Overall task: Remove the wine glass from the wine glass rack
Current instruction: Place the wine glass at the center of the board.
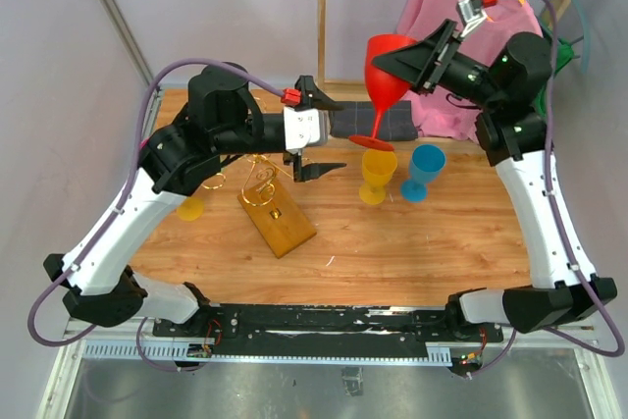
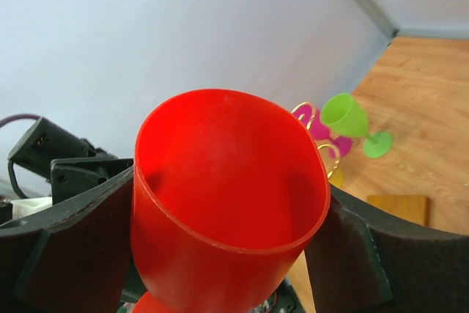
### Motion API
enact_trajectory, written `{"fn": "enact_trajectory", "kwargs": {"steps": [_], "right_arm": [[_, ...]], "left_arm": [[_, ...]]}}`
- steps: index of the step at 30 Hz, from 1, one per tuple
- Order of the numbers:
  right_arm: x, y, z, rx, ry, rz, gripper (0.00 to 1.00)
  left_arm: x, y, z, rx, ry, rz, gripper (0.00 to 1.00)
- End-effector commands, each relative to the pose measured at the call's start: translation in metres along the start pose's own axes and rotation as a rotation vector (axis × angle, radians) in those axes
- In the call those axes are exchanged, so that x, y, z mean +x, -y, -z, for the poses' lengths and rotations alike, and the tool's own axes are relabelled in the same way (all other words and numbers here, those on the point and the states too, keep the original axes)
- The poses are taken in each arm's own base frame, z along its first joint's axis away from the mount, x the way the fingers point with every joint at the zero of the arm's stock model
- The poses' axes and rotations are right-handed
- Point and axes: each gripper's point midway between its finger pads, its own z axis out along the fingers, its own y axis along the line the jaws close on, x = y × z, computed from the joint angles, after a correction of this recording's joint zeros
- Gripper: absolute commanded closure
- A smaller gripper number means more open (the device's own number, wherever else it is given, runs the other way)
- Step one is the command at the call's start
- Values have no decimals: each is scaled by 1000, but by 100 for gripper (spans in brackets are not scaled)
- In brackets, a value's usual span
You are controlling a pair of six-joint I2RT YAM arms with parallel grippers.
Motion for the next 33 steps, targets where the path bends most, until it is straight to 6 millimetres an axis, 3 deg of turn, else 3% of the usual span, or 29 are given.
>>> {"fn": "enact_trajectory", "kwargs": {"steps": [1,5,10,15,19,22,25,30,33], "right_arm": [[-29,-4,34,90,125,108,35],[-43,18,70,279,174,203,35],[-55,46,123,538,238,288,36],[-53,66,174,792,254,382,36],[-33,87,205,943,255,430,36],[-18,99,228,1046,275,485,40],[-10,104,249,1131,310,549,40],[-3,114,275,1246,346,599,40],[5,136,284,1303,340,604,40]], "left_arm": [[-10,-9,16,-94,-3,18,1],[-23,-30,27,-194,20,78,1],[-10,-106,51,-460,-12,213,1],[13,-190,116,-765,-15,330,1],[43,-232,164,-923,-4,513,3],[67,-244,183,-941,5,647,4],[84,-243,181,-924,-17,697,4],[90,-239,178,-906,-25,712,2],[87,-240,179,-907,-23,693,1]]}}
